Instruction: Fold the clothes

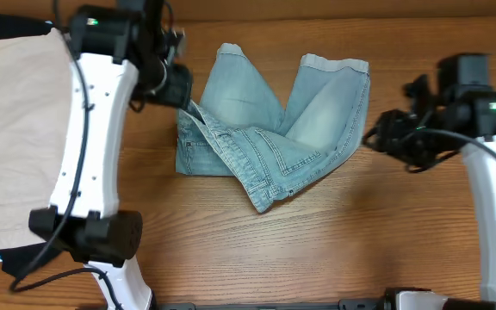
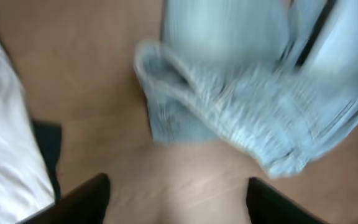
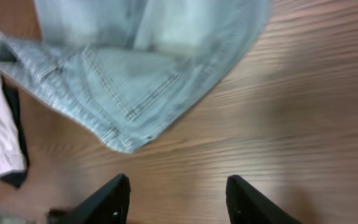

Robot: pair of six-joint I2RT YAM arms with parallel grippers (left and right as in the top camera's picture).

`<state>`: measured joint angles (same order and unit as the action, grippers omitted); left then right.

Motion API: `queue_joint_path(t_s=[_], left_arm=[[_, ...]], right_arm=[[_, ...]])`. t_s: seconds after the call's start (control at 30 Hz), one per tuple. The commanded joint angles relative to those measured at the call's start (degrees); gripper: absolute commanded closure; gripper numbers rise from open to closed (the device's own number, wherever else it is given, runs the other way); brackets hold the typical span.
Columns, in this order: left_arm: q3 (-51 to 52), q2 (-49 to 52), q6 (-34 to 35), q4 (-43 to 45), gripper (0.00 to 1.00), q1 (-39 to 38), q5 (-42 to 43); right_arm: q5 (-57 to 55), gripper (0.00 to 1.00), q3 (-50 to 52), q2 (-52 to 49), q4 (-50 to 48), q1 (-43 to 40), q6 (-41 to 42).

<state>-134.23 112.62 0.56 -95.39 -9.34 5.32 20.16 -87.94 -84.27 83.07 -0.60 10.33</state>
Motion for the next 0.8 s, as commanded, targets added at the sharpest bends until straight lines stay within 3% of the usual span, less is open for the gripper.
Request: queue_joint_path(t_s=[0.0,0.27,0.43,0.5,0.77], left_arm=[[-13.88,-1.86,1.22,0.20,0.00,1.25,-0.35],[-29.70,-1.88,2.71,2.27,0.00,3.26,-1.27],[-29.68,-1.62,2.69,1.68,0.00,3.39,-1.31],[-29.68,-1.36,2.67,1.11,0.00,3.37,-1.79],[-29.35,-1.27,2.64,0.26,0.00,3.39,-3.98]], right_arm=[[0.96,0.47,5.33,0.15,-3.82,7.19,8.20],[-0.13,0.43,21.09,0.15,-22.73,25.55,29.31],[-8.83,0.32,28.13,0.15,-31.04,35.19,44.54],[-12.85,0.23,30.69,0.13,-33.86,38.23,50.18],[-14.16,0.29,37.31,-2.34,-49.88,40.87,52.46]])
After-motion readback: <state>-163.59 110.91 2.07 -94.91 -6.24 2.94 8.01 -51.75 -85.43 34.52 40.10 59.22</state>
